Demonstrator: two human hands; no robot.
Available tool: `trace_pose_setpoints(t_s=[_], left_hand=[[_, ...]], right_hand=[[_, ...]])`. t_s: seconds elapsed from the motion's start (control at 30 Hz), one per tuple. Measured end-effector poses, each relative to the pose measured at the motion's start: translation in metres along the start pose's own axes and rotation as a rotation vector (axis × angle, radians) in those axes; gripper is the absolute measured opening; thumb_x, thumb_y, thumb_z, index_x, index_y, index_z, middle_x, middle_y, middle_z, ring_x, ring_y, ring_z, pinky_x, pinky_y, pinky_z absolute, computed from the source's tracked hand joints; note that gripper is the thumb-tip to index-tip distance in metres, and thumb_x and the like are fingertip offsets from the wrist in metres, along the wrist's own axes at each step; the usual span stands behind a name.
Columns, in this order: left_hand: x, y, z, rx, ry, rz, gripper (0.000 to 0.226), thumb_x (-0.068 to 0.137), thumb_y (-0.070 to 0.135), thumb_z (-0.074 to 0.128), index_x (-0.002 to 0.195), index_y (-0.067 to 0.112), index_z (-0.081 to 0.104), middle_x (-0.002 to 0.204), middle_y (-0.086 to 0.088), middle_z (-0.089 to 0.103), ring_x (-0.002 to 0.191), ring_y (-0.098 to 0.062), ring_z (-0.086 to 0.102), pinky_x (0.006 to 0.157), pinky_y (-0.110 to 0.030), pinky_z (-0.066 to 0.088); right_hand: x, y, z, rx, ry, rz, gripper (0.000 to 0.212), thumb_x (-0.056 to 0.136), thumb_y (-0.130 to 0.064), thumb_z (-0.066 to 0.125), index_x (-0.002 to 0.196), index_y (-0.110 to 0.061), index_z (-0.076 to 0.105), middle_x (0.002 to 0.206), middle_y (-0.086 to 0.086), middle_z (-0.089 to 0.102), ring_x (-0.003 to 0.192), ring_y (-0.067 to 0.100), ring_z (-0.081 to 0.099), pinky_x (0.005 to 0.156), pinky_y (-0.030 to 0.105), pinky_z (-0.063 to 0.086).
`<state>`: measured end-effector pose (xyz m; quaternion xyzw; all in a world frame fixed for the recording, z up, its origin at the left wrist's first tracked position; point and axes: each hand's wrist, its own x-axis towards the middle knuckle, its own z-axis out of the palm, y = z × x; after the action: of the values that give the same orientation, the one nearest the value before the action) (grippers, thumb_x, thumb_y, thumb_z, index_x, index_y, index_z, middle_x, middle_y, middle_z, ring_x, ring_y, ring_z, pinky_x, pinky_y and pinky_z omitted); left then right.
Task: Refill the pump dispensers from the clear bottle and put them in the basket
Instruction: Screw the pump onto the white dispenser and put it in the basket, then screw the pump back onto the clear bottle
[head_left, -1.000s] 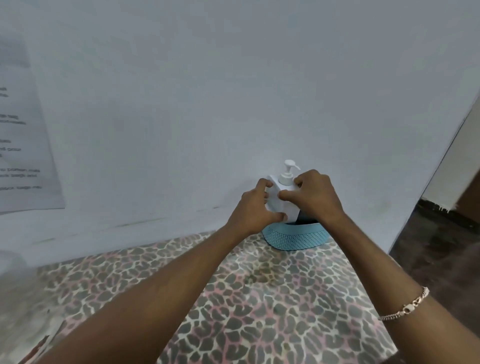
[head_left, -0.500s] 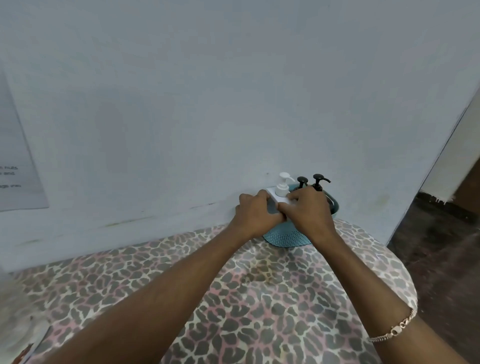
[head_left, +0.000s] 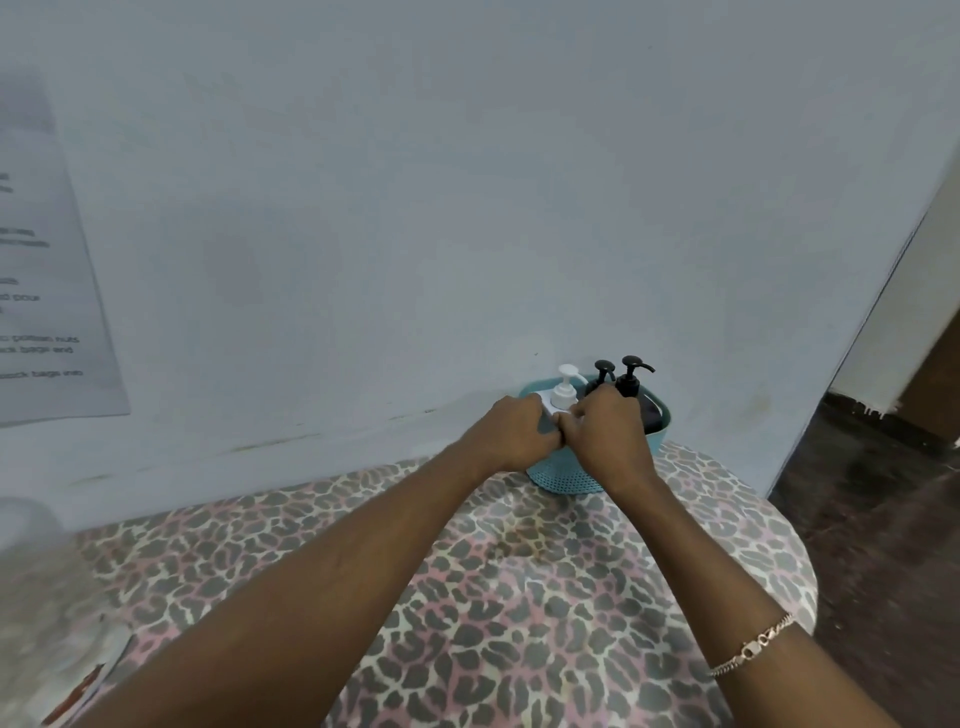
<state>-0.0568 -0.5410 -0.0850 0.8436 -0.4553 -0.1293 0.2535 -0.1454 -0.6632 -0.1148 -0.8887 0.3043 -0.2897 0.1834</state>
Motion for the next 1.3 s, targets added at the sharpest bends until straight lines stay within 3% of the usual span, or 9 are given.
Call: trace_pose_setpoints(t_s=[0.17, 0.27, 0.33, 0.43, 0.57, 0.9, 1.03, 1.23, 1.3], left_hand=[[-0.022, -0.003, -0.007, -0.029, 0.094, 0.066, 0.031, 0.095, 0.034, 0.068, 0.115, 0.010, 0.067, 0.115, -0.006, 0.070, 0.102, -0.021, 0.064, 0.081, -0.037, 0.053], [-0.047, -0.007, -0.014, -0.081, 0.161, 0.096, 0.041, 0.095, 0.034, 0.070, 0.131, 0.015, 0.065, 0.124, -0.001, 0.068, 0.112, -0.017, 0.063, 0.083, -0.030, 0.046], [-0.063, -0.011, -0.015, -0.094, 0.211, 0.102, 0.047, 0.097, 0.036, 0.069, 0.138, 0.016, 0.061, 0.133, -0.002, 0.066, 0.121, -0.021, 0.063, 0.090, -0.029, 0.048], [-0.096, -0.022, -0.016, -0.085, 0.276, 0.095, 0.060, 0.099, 0.041, 0.067, 0.151, 0.016, 0.050, 0.152, -0.003, 0.056, 0.137, -0.021, 0.054, 0.109, -0.033, 0.045], [-0.140, -0.042, -0.016, -0.101, 0.368, 0.078, 0.062, 0.100, 0.043, 0.065, 0.154, 0.019, 0.048, 0.156, -0.001, 0.052, 0.141, -0.018, 0.052, 0.115, -0.040, 0.045], [-0.268, -0.082, -0.038, -0.145, 0.620, 0.039, 0.050, 0.100, 0.038, 0.067, 0.146, 0.021, 0.055, 0.143, 0.006, 0.061, 0.126, -0.006, 0.059, 0.106, -0.037, 0.054], [-0.317, -0.098, -0.046, -0.142, 0.725, 0.019, 0.042, 0.099, 0.031, 0.070, 0.138, 0.019, 0.061, 0.130, 0.007, 0.067, 0.114, -0.005, 0.063, 0.098, -0.036, 0.057], [-0.382, -0.120, -0.057, -0.189, 0.878, -0.047, 0.028, 0.098, 0.022, 0.072, 0.125, 0.014, 0.069, 0.110, 0.006, 0.071, 0.096, -0.002, 0.068, 0.080, -0.013, 0.056], [-0.400, -0.127, -0.061, -0.187, 0.917, -0.083, 0.026, 0.097, 0.021, 0.073, 0.123, 0.014, 0.069, 0.107, 0.006, 0.072, 0.092, -0.002, 0.069, 0.077, -0.012, 0.055]], right_hand=[[-0.014, -0.005, -0.010, -0.019, -0.039, -0.063, 0.031, 0.090, -0.011, 0.065, 0.060, -0.004, 0.061, 0.072, 0.011, 0.059, 0.073, 0.028, 0.053, 0.076, 0.040, 0.040], [-0.033, -0.012, -0.018, 0.085, 0.014, -0.059, 0.015, 0.093, -0.014, 0.070, 0.095, -0.001, 0.077, 0.108, 0.014, 0.068, 0.095, 0.030, 0.065, 0.082, 0.033, 0.047], [-0.049, -0.019, -0.021, 0.131, 0.065, -0.066, 0.028, 0.095, -0.018, 0.072, 0.117, -0.001, 0.074, 0.124, 0.012, 0.067, 0.109, 0.026, 0.065, 0.089, 0.030, 0.049], [-0.077, -0.039, -0.023, 0.203, 0.098, -0.110, 0.037, 0.097, -0.024, 0.071, 0.129, -0.005, 0.070, 0.129, 0.006, 0.065, 0.117, 0.020, 0.062, 0.094, 0.026, 0.047], [-0.112, -0.069, -0.022, 0.344, 0.110, -0.142, 0.039, 0.095, -0.028, 0.074, 0.129, -0.007, 0.070, 0.125, 0.003, 0.068, 0.113, 0.017, 0.065, 0.096, 0.034, 0.054], [-0.194, -0.151, -0.001, 0.545, -0.013, -0.242, 0.039, 0.095, -0.030, 0.075, 0.131, -0.017, 0.070, 0.118, -0.006, 0.069, 0.105, 0.006, 0.066, 0.094, 0.025, 0.055], [-0.224, -0.181, 0.009, 0.571, -0.057, -0.299, 0.038, 0.095, -0.028, 0.074, 0.131, -0.017, 0.069, 0.120, -0.007, 0.069, 0.105, 0.002, 0.064, 0.091, 0.013, 0.050], [-0.261, -0.223, 0.019, 0.592, -0.124, -0.360, 0.038, 0.097, -0.032, 0.072, 0.131, -0.017, 0.068, 0.119, -0.008, 0.067, 0.103, 0.003, 0.064, 0.093, 0.021, 0.053], [-0.271, -0.235, 0.019, 0.600, -0.137, -0.380, 0.037, 0.097, -0.031, 0.072, 0.130, -0.016, 0.069, 0.118, -0.007, 0.068, 0.102, 0.003, 0.065, 0.091, 0.017, 0.052]])
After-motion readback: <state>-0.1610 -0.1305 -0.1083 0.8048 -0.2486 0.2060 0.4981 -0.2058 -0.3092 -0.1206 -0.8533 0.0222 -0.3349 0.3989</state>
